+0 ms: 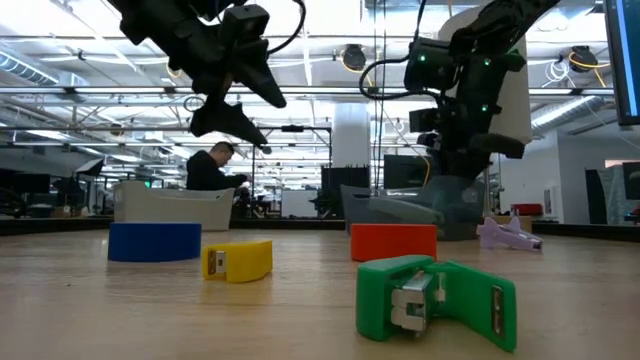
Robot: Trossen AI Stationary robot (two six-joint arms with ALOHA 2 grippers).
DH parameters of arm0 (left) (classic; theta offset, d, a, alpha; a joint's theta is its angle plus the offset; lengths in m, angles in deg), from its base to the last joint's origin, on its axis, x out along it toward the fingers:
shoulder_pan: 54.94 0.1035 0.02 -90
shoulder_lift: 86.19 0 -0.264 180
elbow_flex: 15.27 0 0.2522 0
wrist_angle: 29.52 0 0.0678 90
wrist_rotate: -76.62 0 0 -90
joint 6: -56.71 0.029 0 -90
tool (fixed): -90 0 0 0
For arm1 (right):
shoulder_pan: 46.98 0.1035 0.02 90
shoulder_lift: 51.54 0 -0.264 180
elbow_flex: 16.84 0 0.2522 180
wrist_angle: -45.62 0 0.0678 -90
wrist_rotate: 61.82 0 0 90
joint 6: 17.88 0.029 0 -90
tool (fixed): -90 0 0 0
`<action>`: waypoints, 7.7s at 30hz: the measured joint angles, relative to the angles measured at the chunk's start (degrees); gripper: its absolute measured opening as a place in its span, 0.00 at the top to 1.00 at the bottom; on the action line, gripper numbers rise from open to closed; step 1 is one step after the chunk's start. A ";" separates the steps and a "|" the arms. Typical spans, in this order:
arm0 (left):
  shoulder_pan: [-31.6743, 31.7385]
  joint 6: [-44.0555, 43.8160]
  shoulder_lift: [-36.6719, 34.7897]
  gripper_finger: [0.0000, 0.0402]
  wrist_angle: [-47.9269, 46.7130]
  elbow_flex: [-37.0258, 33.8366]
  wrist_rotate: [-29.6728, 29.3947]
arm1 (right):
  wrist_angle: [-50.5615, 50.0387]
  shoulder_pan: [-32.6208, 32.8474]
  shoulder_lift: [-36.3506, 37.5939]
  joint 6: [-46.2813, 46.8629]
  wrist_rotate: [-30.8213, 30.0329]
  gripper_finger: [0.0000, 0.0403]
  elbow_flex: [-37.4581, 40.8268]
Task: Pick and place Stapler, Stapler remover, tape
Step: Put the top left green small stapler into the black bin, then put the small yellow stapler into the black bin
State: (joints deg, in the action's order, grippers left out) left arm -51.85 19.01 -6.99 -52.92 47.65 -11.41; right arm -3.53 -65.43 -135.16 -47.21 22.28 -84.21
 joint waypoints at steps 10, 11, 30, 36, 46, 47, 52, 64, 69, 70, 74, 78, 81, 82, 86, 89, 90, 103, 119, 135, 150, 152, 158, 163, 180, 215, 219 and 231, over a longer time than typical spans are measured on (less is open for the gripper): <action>0.80 0.51 -0.02 0.23 0.28 0.00 1.08 | 0.75 0.58 -0.07 -0.20 -1.59 0.73 0.02; 0.78 0.49 -0.02 0.23 0.31 0.00 1.18 | 0.89 0.82 0.11 -0.32 -1.67 0.72 0.02; -1.02 -2.62 -0.02 0.23 3.51 0.00 7.25 | 0.01 6.16 12.36 5.78 -6.16 0.58 0.02; -6.20 -7.80 -0.02 0.23 3.94 0.00 8.55 | -0.14 10.45 20.73 14.20 -5.91 0.59 -0.02; -18.70 -24.46 0.02 0.23 3.90 0.03 -3.28 | -0.45 17.38 33.37 27.61 -5.83 0.60 -0.01; -19.85 -26.18 0.02 0.23 3.82 0.13 -5.15 | -0.48 17.97 34.26 28.11 -5.83 0.59 -0.01; -23.61 -31.45 2.38 0.23 2.59 3.76 -10.19 | -0.46 20.02 36.93 29.12 -5.81 0.59 -0.01; -23.96 -38.22 22.63 0.23 -28.14 30.41 -0.93 | -0.67 21.27 38.32 29.12 -5.74 0.58 0.00; -24.21 -42.14 30.24 0.23 -31.26 36.75 5.21 | -0.91 21.22 38.43 28.38 -3.21 0.58 0.00; -24.38 -42.69 31.20 0.23 -31.02 37.59 5.55 | -0.92 21.20 38.42 28.22 -2.70 0.58 0.00; -25.14 -43.87 35.31 0.23 -30.76 40.04 5.54 | -0.95 21.20 38.41 28.05 -1.24 0.59 0.00; -25.42 -45.44 37.99 0.23 -31.02 40.61 5.52 | -1.00 21.20 38.41 27.72 -0.38 0.59 0.00; -25.40 -46.41 39.67 0.23 -31.53 40.61 5.32 | -0.94 21.20 38.41 27.11 1.51 0.59 0.00; -25.40 -46.49 40.14 0.23 -31.49 40.61 5.05 | -0.95 21.20 38.41 27.03 2.05 0.59 0.00; -25.31 -48.08 40.74 0.23 -33.14 40.61 3.32 | -1.08 21.20 38.41 26.94 3.22 0.59 0.00; -25.29 -49.07 40.70 0.23 -34.19 40.59 2.68 | -1.14 21.20 38.41 26.93 3.22 0.59 0.00; -25.29 -49.11 40.70 0.23 -33.91 40.59 2.95 | -1.16 21.20 38.41 26.93 3.22 0.59 0.00; -26.60 -51.25 44.01 0.23 -31.50 40.59 7.53 | -0.81 21.20 38.41 26.09 3.11 0.59 0.00; -26.23 -52.80 44.27 0.40 -31.42 40.50 5.02 | -0.42 21.20 38.41 25.65 3.06 0.60 0.00; -26.21 -52.52 44.43 0.83 -29.92 40.46 0.28 | 0.43 21.20 38.41 25.65 3.06 0.60 0.00; -26.75 -46.60 36.88 0.90 -30.54 40.35 -6.60 | 0.93 21.18 38.39 25.65 6.49 0.60 0.00; -26.73 -45.98 35.44 0.94 -31.76 40.35 -8.87 | 1.08 21.18 38.39 25.65 7.57 0.60 0.00; -26.52 -45.97 33.03 0.97 -34.31 40.37 -11.89 | 1.30 21.18 38.39 25.65 7.65 0.60 0.00; -25.37 -42.20 32.06 0.91 -35.81 40.41 -16.83 | 2.75 21.18 38.39 25.65 7.68 0.60 0.02; -9.81 -4.44 32.15 0.77 -43.26 40.44 -13.37 | 3.91 21.18 38.39 25.67 7.52 0.61 0.02; -2.88 39.18 36.00 0.43 -28.72 30.16 -1.42 | 8.26 21.19 38.37 28.62 2.69 0.61 0.02; -2.52 39.76 36.00 0.43 -25.73 30.16 -1.29 | 8.26 21.19 38.27 28.90 2.69 0.61 0.02; -2.16 39.39 37.60 0.43 -25.02 30.21 -0.63 | 8.44 21.19 37.78 28.82 1.21 0.62 0.02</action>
State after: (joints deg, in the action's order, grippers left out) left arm -54.01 58.40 30.61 -77.94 77.86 -12.04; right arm 4.92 -44.24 -97.38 -18.39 23.49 -84.19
